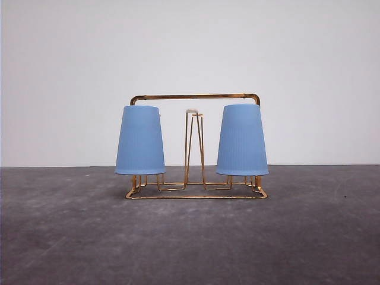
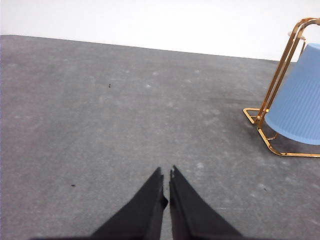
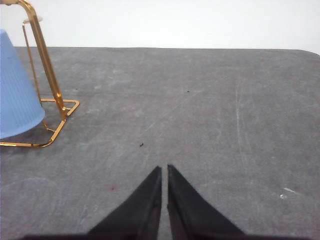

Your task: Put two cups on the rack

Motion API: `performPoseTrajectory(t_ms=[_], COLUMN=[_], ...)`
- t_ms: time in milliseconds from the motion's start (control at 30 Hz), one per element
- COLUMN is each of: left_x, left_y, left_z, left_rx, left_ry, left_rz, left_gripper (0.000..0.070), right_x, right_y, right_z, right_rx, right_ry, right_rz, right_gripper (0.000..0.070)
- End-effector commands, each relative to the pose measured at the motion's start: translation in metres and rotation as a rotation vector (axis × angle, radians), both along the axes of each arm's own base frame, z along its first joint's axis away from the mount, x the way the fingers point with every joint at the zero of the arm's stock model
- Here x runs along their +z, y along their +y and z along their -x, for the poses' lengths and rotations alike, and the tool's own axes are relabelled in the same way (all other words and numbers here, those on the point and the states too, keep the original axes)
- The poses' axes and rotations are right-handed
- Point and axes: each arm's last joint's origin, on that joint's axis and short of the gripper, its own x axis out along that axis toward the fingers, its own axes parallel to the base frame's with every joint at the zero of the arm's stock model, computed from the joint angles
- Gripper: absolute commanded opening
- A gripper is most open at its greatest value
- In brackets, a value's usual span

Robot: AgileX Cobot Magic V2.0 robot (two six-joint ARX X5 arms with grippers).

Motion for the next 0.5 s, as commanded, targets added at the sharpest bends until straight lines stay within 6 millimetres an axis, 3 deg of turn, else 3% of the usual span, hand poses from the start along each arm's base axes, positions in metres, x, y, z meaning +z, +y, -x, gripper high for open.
performPoseTrajectory(t_ms=[0,467], left_x=[-0.0034,-0.0034], left_y=[0.0,0.0], left_z=[-0.0009,-0.0009], left_rx=[-0.001,-0.001], left_ry=[-0.002,-0.002], left_rz=[-0.016,-0.016], left_gripper=[0.0,0.0], right_x=[0.0005,0.0005], right_y=[-0.0001,-0.0001], right_z=[-0.0002,-0.0002], right_rx=[-0.003,-0.003], right_ry=[-0.009,-0.009], right_rz=[-0.011,-0.011], right_gripper=[0.0017,0.0017])
